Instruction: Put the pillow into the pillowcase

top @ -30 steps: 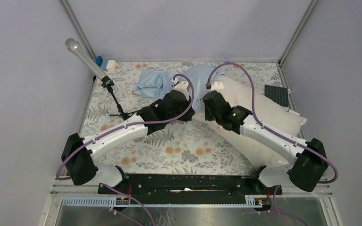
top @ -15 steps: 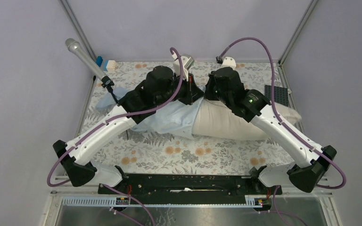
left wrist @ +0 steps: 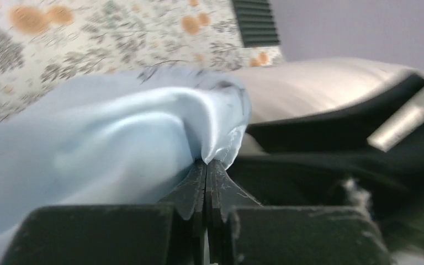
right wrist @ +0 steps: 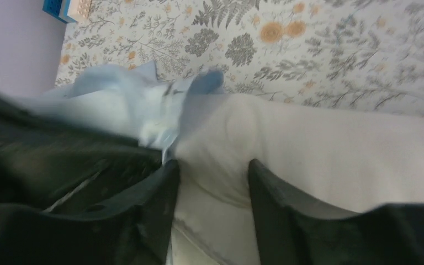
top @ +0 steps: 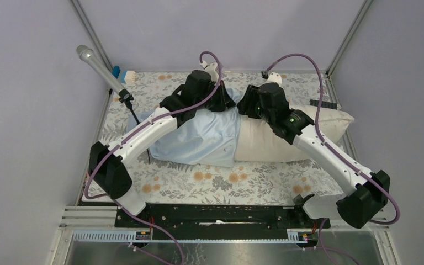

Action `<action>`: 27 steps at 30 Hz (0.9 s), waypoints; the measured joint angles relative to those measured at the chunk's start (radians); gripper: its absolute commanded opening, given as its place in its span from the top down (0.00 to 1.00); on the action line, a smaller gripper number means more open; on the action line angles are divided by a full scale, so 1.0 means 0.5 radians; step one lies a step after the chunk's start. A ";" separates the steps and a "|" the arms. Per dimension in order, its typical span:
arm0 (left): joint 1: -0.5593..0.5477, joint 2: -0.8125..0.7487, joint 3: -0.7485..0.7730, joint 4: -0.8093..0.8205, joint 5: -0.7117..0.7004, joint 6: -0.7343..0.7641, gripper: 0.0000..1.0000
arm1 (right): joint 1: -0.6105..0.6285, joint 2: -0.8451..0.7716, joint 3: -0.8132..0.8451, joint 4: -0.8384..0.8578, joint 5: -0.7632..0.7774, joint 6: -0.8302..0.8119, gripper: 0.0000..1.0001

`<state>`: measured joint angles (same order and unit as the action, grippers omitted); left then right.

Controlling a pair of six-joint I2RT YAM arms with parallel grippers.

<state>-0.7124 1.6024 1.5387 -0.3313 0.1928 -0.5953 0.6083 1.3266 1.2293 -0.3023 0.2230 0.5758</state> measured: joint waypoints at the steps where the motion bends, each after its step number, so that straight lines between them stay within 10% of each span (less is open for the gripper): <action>1: 0.033 0.015 -0.044 0.000 -0.012 -0.026 1.00 | 0.000 -0.016 0.018 -0.010 0.001 -0.035 0.24; 6: 0.079 0.048 -0.141 0.101 -0.017 -0.102 1.00 | 0.000 -0.111 0.165 -0.081 0.007 -0.245 0.01; 19: 0.089 0.157 -0.027 0.158 -0.008 -0.097 1.00 | -0.002 -0.286 -0.017 -0.322 0.163 -0.828 0.02; 24: 0.086 0.293 0.144 0.158 0.047 -0.086 0.88 | -0.015 -0.151 -0.132 -0.263 0.164 -0.783 0.91; 27: 0.068 0.377 0.288 0.158 0.070 -0.072 0.54 | -0.105 -0.066 -0.108 -0.210 0.079 -0.629 1.00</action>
<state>-0.6785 1.7908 1.6829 -0.2523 0.2279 -0.6315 0.5560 1.2934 1.1755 -0.4072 0.2623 0.2615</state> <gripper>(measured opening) 0.198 0.087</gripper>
